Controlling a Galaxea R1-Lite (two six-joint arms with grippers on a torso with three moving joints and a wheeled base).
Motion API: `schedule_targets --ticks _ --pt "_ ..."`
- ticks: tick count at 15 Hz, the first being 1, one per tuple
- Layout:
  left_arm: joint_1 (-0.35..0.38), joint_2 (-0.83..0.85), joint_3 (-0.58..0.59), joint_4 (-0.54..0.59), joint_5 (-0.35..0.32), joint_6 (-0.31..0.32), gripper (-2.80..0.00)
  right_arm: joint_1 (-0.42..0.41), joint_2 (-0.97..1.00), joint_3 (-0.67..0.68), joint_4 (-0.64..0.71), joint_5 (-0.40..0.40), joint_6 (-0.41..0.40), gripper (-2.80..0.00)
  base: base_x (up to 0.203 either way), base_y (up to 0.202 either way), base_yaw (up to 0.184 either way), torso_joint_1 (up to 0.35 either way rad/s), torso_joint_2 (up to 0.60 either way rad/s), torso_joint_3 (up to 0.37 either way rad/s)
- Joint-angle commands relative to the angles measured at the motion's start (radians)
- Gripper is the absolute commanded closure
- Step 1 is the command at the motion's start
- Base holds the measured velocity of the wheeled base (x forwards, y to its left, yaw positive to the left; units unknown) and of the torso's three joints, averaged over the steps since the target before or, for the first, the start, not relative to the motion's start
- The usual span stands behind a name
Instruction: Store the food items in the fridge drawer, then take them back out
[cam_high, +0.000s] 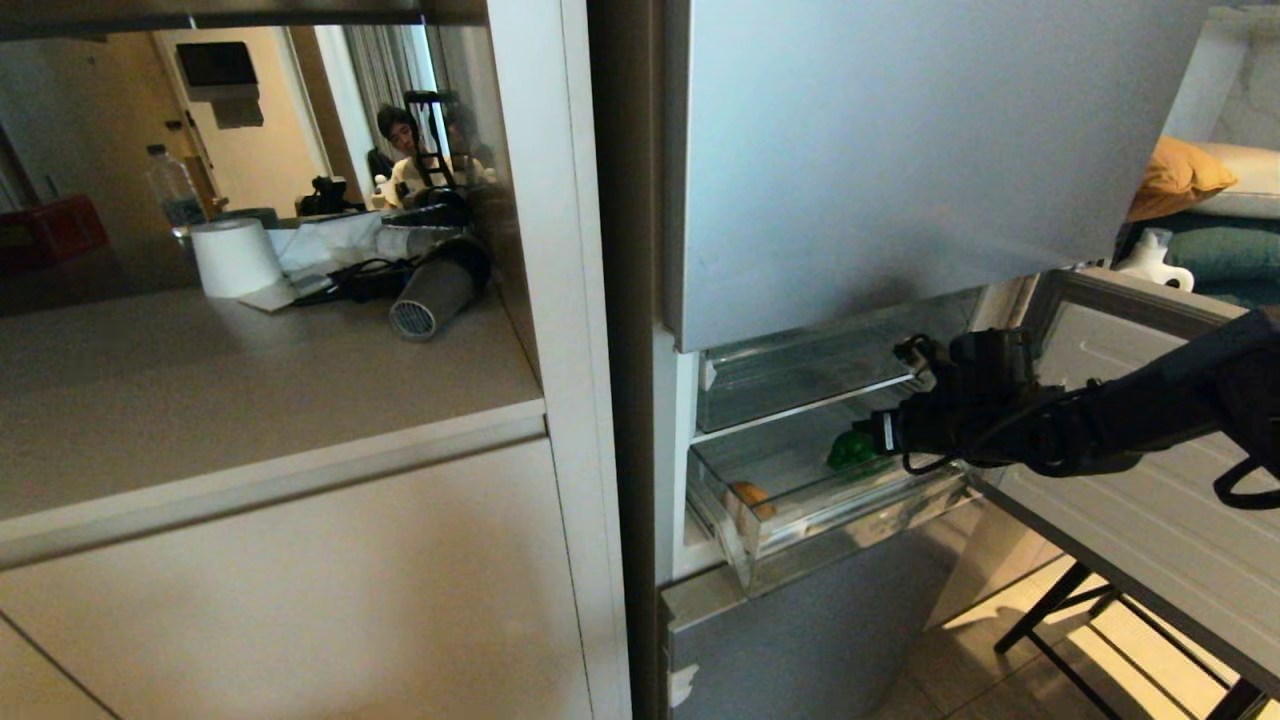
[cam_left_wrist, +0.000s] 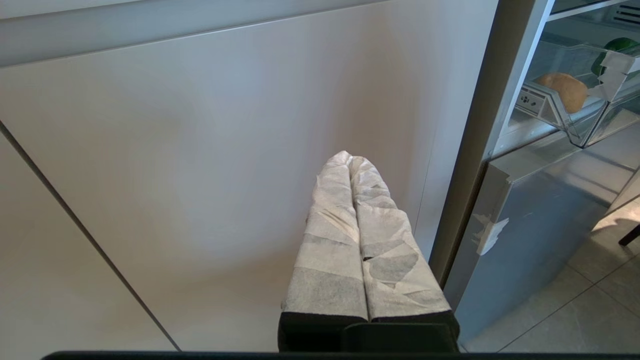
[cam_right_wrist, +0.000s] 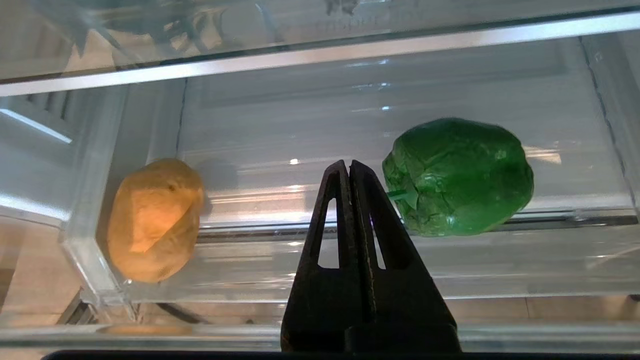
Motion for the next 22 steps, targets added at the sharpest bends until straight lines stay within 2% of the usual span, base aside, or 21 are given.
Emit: schedule_targets --ticks 1,7,9,12,16,22 --pt "0.0 0.0 0.011 0.0 0.001 0.0 0.0 0.0 0.015 -0.022 0.016 0.002 -0.001 0.0 0.0 0.0 0.0 0.0 0.0 0.0" --pt "0.0 0.0 0.011 0.0 0.001 0.0 0.0 -0.001 0.032 -0.122 0.179 -0.002 -0.001 0.0 0.0 0.0 0.0 0.0 0.0 0.0" --pt "0.0 0.0 0.011 0.0 0.001 0.0 0.0 -0.001 0.026 -0.151 0.273 -0.008 -0.003 0.0 0.0 0.0 0.0 0.0 0.0 0.0" --pt "0.0 0.0 0.011 0.0 0.001 0.0 0.0 -0.001 0.016 -0.188 0.379 -0.054 -0.038 0.0 0.0 0.0 0.0 0.0 0.0 0.0" --pt "0.0 -0.001 0.011 0.0 0.001 0.0 0.0 -0.001 -0.021 -0.177 0.457 -0.068 -0.058 0.0 0.0 0.0 0.0 0.0 0.0 0.0" --pt "0.0 0.0 0.011 0.0 0.001 0.0 0.0 -0.001 -0.077 -0.106 0.48 -0.068 -0.06 0.0 0.0 0.0 0.0 0.0 0.0 0.0"
